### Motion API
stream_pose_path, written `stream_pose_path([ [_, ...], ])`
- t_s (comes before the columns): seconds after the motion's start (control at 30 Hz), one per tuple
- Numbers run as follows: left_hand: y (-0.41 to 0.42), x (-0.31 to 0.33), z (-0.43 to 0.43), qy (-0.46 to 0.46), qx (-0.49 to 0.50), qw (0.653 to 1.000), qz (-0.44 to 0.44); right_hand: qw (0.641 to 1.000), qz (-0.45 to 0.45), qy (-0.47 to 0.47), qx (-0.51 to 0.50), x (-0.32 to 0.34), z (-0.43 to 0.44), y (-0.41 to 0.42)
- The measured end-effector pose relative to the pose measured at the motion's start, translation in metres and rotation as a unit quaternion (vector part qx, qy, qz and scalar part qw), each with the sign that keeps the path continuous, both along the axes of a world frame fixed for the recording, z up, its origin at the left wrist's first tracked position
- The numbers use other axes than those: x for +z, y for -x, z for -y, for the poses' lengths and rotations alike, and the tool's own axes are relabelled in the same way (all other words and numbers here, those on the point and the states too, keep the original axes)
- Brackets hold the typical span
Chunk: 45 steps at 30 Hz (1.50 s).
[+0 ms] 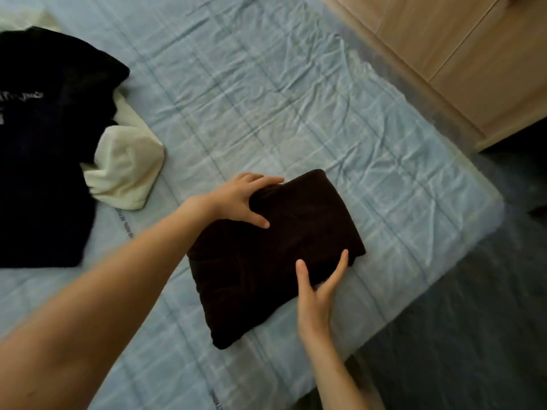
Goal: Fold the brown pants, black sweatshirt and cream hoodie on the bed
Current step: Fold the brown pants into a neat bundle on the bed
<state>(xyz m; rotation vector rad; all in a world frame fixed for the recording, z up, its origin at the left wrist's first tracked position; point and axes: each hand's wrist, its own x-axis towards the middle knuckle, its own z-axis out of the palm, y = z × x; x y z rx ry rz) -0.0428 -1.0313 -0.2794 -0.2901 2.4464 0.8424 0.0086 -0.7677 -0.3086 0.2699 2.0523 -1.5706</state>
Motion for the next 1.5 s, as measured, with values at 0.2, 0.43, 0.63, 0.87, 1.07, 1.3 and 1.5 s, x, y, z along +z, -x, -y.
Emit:
stream_pose_path([
  [0.2, -0.003, -0.039, 0.026, -0.122, -0.005, 0.988, 0.092, 0.990, -0.071, -0.118, -0.037, -0.026, 0.020, -0.016],
  [0.43, -0.007, -0.040, 0.022, -0.147, 0.010, 0.987, 0.061, 0.994, -0.050, -0.065, -0.066, -0.025, 0.026, -0.016],
  [0.63, -0.021, 0.010, -0.002, -0.172, 0.073, 0.982, 0.014, 0.994, -0.027, 0.084, -0.065, 0.011, -0.008, 0.003],
  [0.87, -0.061, 0.125, -0.094, -0.245, 0.172, 0.945, -0.128, 0.988, -0.120, 0.097, 0.014, 0.127, -0.094, 0.048],
  [1.07, -0.053, 0.217, -0.194, -0.247, 0.178, 0.923, -0.237, 0.975, -0.198, 0.079, 0.062, 0.244, -0.183, 0.093],
  [1.3, 0.019, 0.265, -0.288, -0.268, 0.151, 0.914, -0.266, 0.970, -0.227, 0.068, 0.050, 0.304, -0.283, 0.151],
  [1.5, 0.120, 0.277, -0.377, -0.291, 0.150, 0.905, -0.272, 0.965, -0.246, 0.075, 0.059, 0.312, -0.366, 0.242],
])
